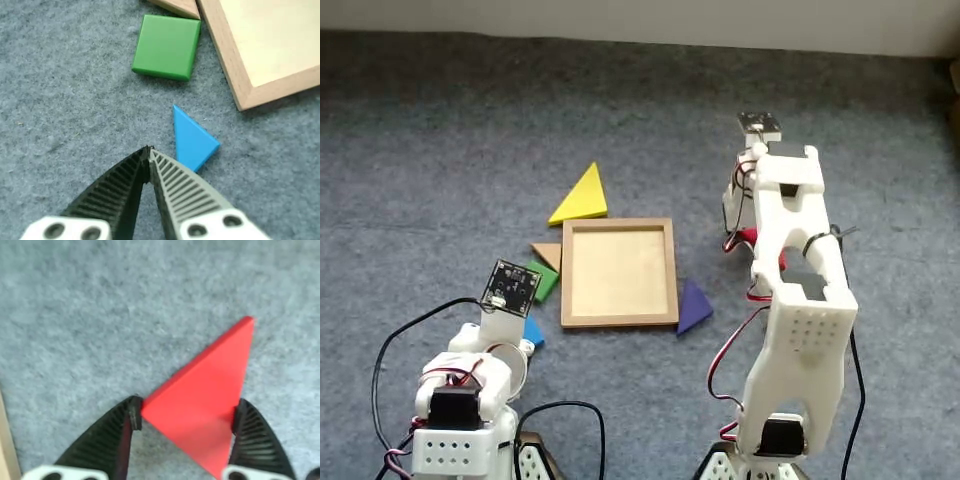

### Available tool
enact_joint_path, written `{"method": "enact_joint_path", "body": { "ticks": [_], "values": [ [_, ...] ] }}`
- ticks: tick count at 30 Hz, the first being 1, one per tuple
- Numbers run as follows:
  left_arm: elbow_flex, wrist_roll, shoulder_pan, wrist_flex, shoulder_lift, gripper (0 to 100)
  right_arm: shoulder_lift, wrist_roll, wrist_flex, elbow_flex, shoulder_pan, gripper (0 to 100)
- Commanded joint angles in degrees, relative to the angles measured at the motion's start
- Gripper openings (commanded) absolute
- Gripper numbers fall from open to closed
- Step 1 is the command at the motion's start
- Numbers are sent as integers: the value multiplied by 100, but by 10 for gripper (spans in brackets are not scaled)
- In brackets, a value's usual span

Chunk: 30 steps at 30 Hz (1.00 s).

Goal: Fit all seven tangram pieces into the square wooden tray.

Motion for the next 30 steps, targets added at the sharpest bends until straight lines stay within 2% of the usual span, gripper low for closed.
{"method": "enact_joint_path", "body": {
  "ticks": [1,6,12,23,30],
  "values": [
    [119,53,-66,26,-48,7,-145,105,75,-259,31,198],
    [119,53,-66,26,-48,7,-215,114,330,-347,-31,196],
    [119,53,-66,26,-48,7,-971,114,629,-382,-251,196],
    [119,53,-66,26,-48,7,-1982,62,1648,-374,-1147,196],
    [119,53,-66,26,-48,7,-2070,97,1341,-374,-804,199]
  ]
}}
